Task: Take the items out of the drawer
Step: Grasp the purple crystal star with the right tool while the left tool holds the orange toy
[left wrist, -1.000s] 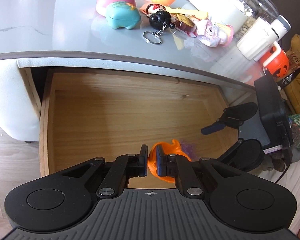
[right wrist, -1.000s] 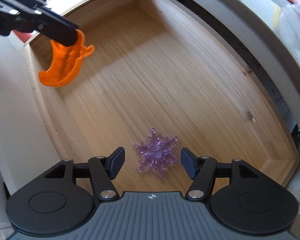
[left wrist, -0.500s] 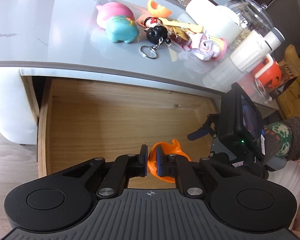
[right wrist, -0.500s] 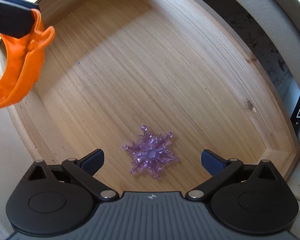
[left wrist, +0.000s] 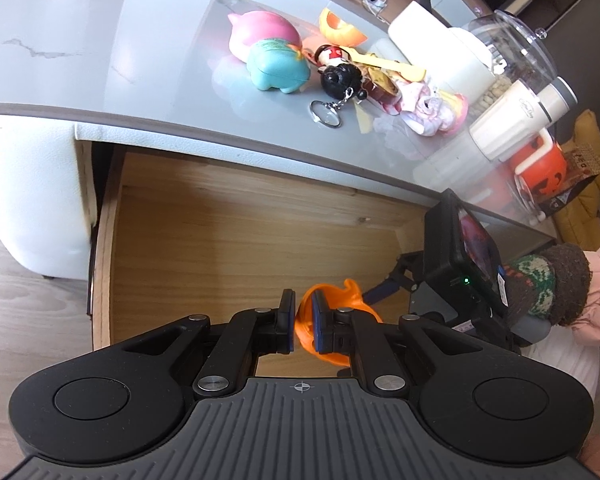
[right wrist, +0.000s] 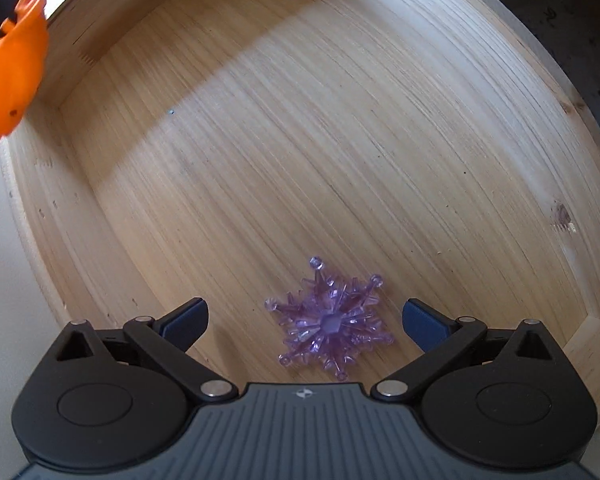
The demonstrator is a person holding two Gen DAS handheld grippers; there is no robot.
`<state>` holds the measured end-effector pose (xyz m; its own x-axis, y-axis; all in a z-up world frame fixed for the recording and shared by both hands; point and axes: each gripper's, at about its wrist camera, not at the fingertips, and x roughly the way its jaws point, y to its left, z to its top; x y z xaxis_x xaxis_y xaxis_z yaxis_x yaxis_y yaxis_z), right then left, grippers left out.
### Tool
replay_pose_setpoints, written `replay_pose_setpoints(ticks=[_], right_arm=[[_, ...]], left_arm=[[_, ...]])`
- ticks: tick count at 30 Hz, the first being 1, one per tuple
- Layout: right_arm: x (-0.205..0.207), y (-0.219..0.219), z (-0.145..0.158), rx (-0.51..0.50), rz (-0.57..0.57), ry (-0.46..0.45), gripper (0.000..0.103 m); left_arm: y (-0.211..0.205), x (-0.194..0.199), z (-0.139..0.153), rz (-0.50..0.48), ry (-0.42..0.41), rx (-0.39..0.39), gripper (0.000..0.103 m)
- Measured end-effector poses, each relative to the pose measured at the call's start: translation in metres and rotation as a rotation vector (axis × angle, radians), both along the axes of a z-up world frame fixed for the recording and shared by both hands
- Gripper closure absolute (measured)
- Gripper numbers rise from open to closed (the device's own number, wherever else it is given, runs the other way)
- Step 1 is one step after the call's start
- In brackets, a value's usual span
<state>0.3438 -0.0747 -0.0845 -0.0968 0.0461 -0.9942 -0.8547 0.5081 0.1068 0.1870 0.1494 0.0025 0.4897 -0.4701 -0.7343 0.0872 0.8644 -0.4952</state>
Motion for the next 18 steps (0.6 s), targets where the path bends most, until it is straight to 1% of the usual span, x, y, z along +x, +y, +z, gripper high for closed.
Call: replay_pose_setpoints(ticks=[1, 2, 4, 5, 6, 7, 8, 9, 11, 13, 14, 15, 16, 17, 18], right_arm=[[0.001, 0.000, 0.000, 0.002, 0.000, 0.002, 0.003], [0.002, 0.000, 0.000, 0.001, 0.003, 0.001, 0.008], [0.001, 0.004, 0.006, 0.013, 0.038, 0.007, 0.036], [-0.002, 0.007, 0.012, 0.012, 0.073, 0.011, 0.057], [-0.005, 0.010, 0.017, 0.003, 0.092, 0.005, 0.079], [-0.007, 0.012, 0.020, -0.001, 0.108, -0.009, 0.092], [-0.010, 0.014, 0.026, -0.009, 0.127, -0.036, 0.099], [-0.012, 0.014, 0.032, -0.008, 0.132, -0.069, 0.099], [-0.011, 0.013, 0.043, 0.009, 0.128, -0.106, 0.099], [-0.005, 0.010, 0.048, 0.025, 0.096, -0.107, 0.098], [0.001, 0.001, 0.049, 0.031, 0.081, -0.100, 0.095], [0.010, 0.003, 0.047, 0.035, 0.077, -0.079, 0.080], [0.012, 0.005, 0.044, 0.041, 0.070, -0.064, 0.068], [0.011, 0.009, 0.042, 0.041, 0.073, -0.060, 0.046], [0.010, 0.012, 0.039, 0.038, 0.089, -0.068, 0.044]], left_arm=[[-0.001, 0.001, 0.000, -0.002, 0.000, 0.001, 0.093], [-0.001, 0.001, 0.000, -0.002, 0.001, 0.002, 0.093], [-0.002, 0.002, 0.000, 0.000, 0.001, 0.005, 0.093], [-0.002, 0.002, -0.001, 0.002, 0.001, 0.007, 0.093], [-0.002, 0.003, -0.001, 0.005, 0.001, 0.010, 0.093], [-0.003, 0.003, -0.001, 0.006, 0.000, 0.013, 0.093], [-0.003, 0.004, 0.000, 0.007, -0.001, 0.016, 0.093], [-0.004, 0.003, 0.001, 0.007, -0.006, 0.019, 0.093], [-0.005, 0.003, 0.002, 0.010, -0.013, 0.025, 0.093], [-0.005, 0.001, 0.003, 0.019, -0.014, 0.031, 0.093], [-0.006, 0.001, 0.004, 0.020, -0.015, 0.035, 0.093], [-0.007, -0.001, 0.005, 0.017, -0.021, 0.040, 0.093], [-0.008, -0.001, 0.005, 0.013, -0.024, 0.040, 0.093], [-0.008, -0.002, 0.005, 0.010, -0.027, 0.041, 0.093], [-0.006, -0.003, 0.004, 0.012, -0.025, 0.044, 0.093]])
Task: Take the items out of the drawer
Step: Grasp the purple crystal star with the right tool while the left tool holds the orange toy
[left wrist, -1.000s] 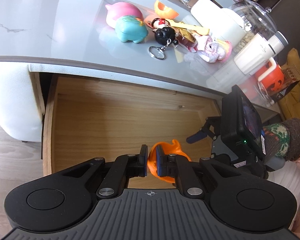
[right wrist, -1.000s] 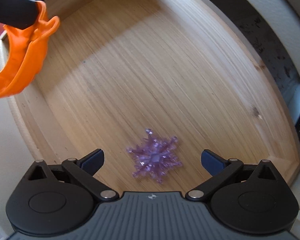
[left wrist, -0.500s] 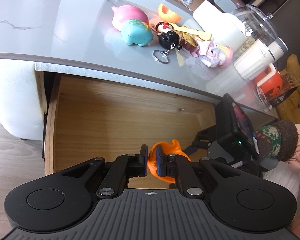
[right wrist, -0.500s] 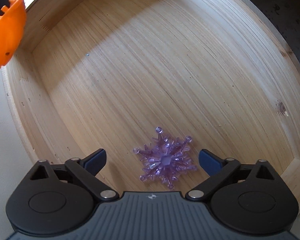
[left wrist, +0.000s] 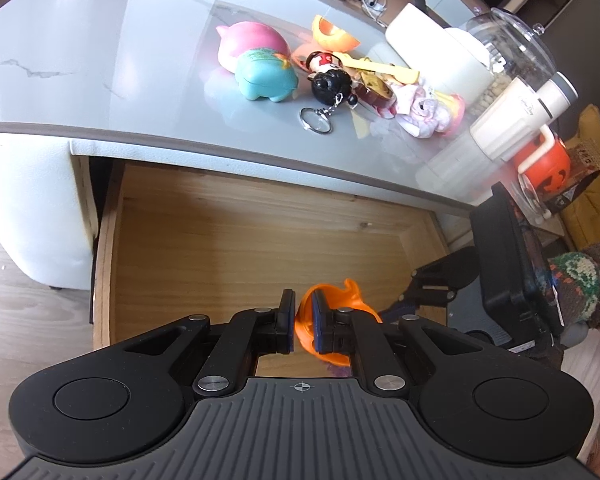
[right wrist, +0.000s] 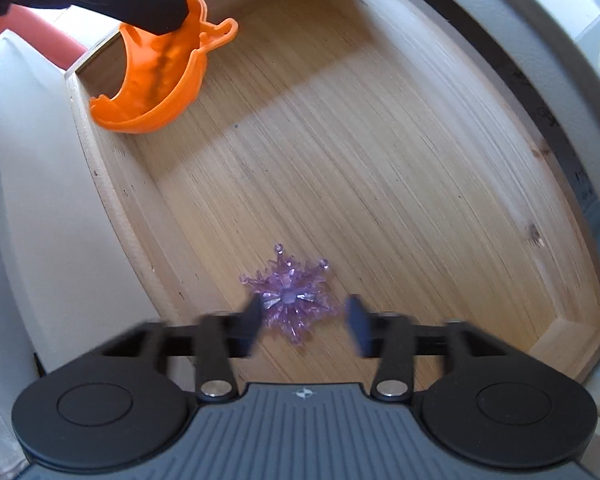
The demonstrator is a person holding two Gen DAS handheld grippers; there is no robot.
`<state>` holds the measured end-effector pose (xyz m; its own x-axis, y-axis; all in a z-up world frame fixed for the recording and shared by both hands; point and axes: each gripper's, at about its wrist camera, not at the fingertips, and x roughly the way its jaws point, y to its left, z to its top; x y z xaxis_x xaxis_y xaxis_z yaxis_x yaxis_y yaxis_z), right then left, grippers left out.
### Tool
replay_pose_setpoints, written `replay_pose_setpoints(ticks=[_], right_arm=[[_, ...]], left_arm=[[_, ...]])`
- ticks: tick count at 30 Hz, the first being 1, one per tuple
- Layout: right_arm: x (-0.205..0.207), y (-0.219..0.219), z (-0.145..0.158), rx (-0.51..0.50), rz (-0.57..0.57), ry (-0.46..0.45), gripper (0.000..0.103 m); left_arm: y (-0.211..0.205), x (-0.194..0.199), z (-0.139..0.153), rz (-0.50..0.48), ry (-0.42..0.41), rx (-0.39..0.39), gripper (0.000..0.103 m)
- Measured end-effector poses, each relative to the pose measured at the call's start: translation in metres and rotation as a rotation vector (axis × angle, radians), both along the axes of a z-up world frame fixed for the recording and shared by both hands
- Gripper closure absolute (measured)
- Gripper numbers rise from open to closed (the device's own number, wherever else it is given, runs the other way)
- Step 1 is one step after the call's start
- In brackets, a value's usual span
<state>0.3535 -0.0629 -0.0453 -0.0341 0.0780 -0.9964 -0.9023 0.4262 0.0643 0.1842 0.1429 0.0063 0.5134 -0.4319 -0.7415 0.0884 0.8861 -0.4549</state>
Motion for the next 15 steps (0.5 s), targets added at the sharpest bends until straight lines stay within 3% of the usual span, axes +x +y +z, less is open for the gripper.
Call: replay_pose_setpoints(ticks=[3, 10, 15], right_arm=[[-0.007, 0.012, -0.011, -0.014, 0.052, -0.021, 0.045], [0.005, 0.022, -0.043, -0.047, 0.091, 0.056, 0.043], [0.014, 0.031, -0.053, -0.022, 0.040, 0.102, 0.033]], left_arm=[[0.008, -0.001, -0.005, 0.029, 0.022, 0.006, 0.093], [0.010, -0.001, -0.004, 0.016, 0.021, -0.018, 0.093], [0.008, 0.003, -0.005, 0.005, 0.028, -0.023, 0.093]])
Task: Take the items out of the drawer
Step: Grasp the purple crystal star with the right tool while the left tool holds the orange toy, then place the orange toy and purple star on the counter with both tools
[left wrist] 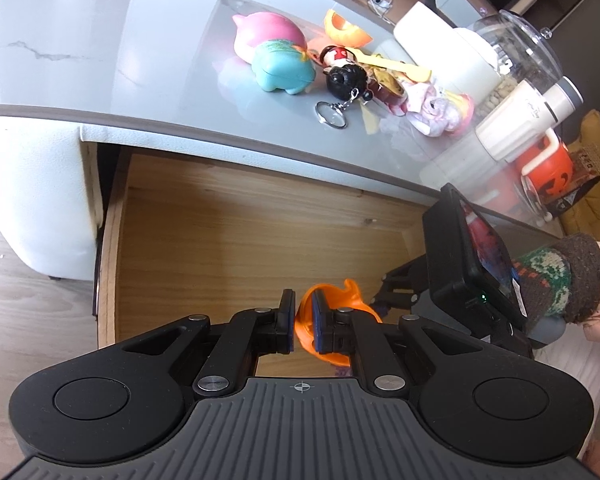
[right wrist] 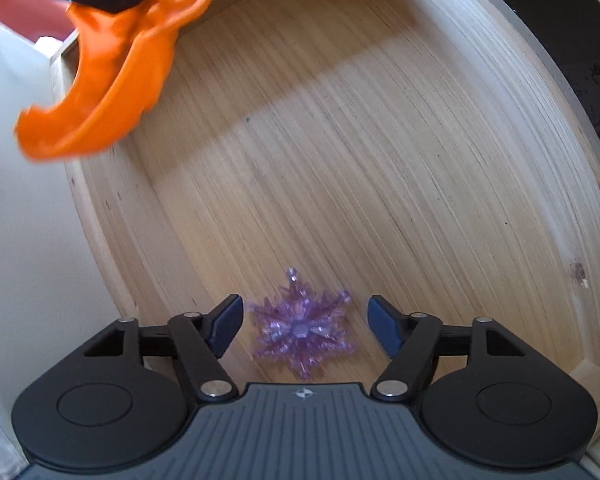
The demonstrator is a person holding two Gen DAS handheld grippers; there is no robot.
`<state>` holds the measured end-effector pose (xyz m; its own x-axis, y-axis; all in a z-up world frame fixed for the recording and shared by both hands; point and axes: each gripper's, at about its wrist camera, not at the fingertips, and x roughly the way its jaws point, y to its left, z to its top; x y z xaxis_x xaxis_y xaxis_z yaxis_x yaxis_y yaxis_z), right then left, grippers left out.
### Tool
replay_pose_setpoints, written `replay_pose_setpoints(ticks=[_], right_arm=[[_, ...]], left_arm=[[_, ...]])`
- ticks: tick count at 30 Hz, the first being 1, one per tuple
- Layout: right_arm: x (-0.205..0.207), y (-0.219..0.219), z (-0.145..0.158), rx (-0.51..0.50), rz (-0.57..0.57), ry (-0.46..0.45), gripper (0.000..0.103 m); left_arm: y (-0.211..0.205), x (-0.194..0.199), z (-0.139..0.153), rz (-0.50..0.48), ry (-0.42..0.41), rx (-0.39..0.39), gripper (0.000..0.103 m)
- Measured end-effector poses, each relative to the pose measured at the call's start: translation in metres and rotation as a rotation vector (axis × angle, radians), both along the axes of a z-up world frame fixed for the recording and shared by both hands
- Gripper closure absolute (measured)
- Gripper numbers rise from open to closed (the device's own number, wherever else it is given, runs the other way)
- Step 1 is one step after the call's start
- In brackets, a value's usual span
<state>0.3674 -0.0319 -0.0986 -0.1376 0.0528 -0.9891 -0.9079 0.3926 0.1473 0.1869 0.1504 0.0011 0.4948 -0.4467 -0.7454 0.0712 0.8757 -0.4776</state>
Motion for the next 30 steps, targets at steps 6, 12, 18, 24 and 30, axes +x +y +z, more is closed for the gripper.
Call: replay_pose_setpoints(ticks=[6, 12, 18, 24, 30], right_arm=[[0.012, 0.003, -0.010, -0.025, -0.060, 0.070, 0.029], [0.008, 0.010, -0.007, -0.019, -0.021, 0.006, 0.059], [0.007, 0.013, 0.004, -0.010, 0.025, -0.116, 0.074], [0.023, 0.003, 0.022, 0.015, -0.032, -0.170, 0.089], [0.027, -0.033, 0.052, 0.093, -0.128, -0.230, 0.089]], left_arm=[[-0.002, 0.003, -0.001, -0.006, 0.008, -0.004, 0.093], [-0.002, 0.003, -0.002, -0.005, 0.011, -0.001, 0.093], [-0.002, 0.002, -0.001, -0.002, 0.006, 0.002, 0.093], [-0.002, 0.001, 0.000, 0.002, -0.001, 0.013, 0.093], [-0.005, 0.000, -0.002, -0.010, 0.001, 0.038, 0.093]])
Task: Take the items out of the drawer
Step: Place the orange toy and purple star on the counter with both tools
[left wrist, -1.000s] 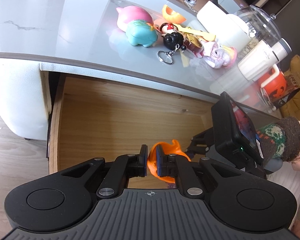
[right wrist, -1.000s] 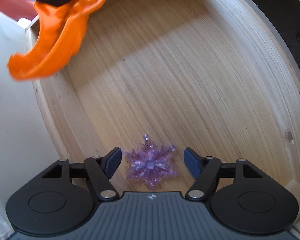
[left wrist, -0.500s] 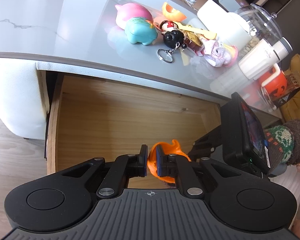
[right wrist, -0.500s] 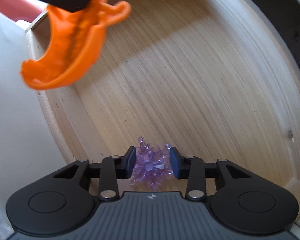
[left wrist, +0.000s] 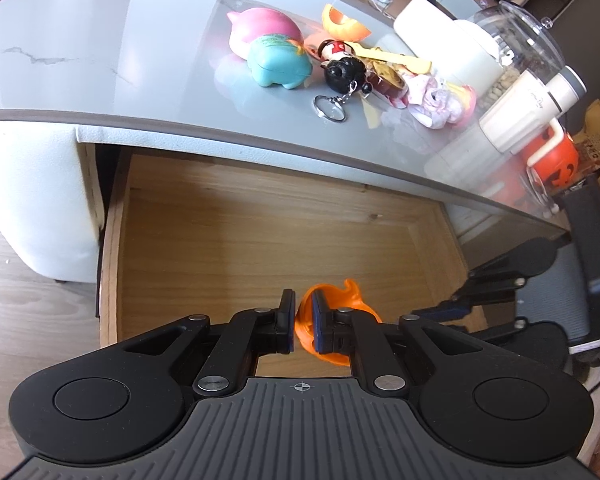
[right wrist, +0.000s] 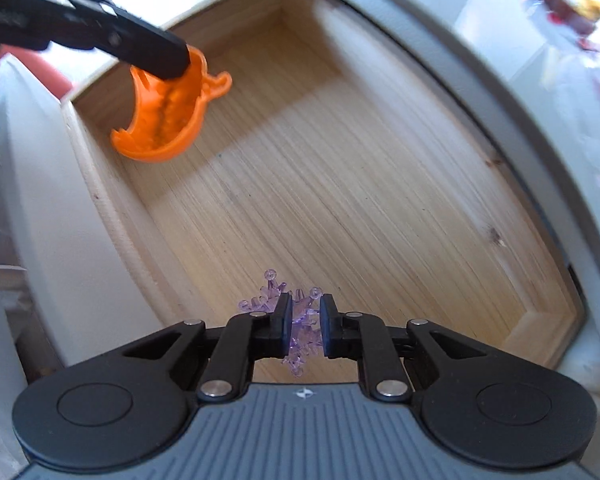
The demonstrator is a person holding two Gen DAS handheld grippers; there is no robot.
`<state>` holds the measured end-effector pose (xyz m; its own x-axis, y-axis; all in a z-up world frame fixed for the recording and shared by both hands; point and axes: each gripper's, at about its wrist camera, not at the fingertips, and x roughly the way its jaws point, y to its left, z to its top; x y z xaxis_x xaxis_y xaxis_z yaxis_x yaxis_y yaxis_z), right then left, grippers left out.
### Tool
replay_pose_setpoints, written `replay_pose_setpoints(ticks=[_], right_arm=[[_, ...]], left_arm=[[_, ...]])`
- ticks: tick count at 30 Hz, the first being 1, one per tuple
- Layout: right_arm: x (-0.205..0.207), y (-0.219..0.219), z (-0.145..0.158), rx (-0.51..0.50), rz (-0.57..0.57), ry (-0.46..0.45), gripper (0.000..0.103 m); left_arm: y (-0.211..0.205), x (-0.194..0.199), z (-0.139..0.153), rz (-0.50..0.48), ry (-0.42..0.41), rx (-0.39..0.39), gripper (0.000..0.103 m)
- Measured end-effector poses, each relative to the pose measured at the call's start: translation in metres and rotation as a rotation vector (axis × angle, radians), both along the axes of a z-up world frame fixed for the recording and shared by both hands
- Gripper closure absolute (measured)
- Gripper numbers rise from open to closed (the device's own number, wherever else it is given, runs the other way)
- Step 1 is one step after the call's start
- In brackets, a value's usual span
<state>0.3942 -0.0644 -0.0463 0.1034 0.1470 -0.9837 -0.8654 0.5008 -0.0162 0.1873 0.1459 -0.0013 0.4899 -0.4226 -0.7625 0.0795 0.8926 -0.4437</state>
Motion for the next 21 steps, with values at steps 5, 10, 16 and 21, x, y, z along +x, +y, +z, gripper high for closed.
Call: replay_pose_setpoints(ticks=[5, 10, 16, 21], right_arm=[[-0.023, -0.025, 0.043, 0.134, -0.088, -0.117, 0.089], [-0.047, -0.059, 0.085, 0.296, -0.176, -0.252, 0.089], [-0.072, -0.095, 0.124, 0.415, -0.210, -0.355, 0.089], [-0.088, -0.112, 0.127, 0.478, -0.262, -0.381, 0.089]], left_arm=[[-0.011, -0.008, 0.009, -0.030, -0.038, 0.047, 0.093], [-0.030, -0.037, 0.040, -0.016, -0.094, 0.109, 0.093], [-0.073, -0.074, 0.065, -0.100, -0.110, 0.201, 0.092], [-0.097, -0.084, 0.079, -0.114, -0.171, 0.204, 0.092]])
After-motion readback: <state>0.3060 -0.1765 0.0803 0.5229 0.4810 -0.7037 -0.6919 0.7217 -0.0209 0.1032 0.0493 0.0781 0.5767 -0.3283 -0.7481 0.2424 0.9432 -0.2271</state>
